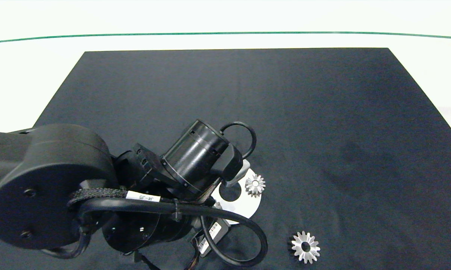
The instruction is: Remove an incorrectly installed larger gear and replace it with the correct smaller gear
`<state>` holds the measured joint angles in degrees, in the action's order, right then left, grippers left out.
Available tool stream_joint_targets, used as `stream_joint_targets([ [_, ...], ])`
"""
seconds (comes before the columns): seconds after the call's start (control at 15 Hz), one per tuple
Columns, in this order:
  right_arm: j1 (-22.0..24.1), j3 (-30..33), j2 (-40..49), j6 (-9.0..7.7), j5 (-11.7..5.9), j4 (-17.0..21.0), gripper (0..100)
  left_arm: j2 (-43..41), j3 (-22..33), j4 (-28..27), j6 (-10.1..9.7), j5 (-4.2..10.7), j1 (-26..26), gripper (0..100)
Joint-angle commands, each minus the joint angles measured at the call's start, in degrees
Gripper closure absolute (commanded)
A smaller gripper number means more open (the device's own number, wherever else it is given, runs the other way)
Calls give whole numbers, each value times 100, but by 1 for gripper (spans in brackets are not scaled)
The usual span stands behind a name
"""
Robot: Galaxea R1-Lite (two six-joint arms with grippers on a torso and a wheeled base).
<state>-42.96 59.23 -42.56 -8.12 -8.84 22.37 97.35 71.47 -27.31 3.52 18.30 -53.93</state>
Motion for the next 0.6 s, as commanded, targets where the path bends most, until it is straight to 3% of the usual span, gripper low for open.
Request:
stream_joint_targets([
  [0.07,-2,0,2,-5,-4,13,0,196,77,-11,-1,25,-12,78],
  [0.6,-2,0,2,-5,-4,13,0,398,244,-3,-80,60,-82,78],
])
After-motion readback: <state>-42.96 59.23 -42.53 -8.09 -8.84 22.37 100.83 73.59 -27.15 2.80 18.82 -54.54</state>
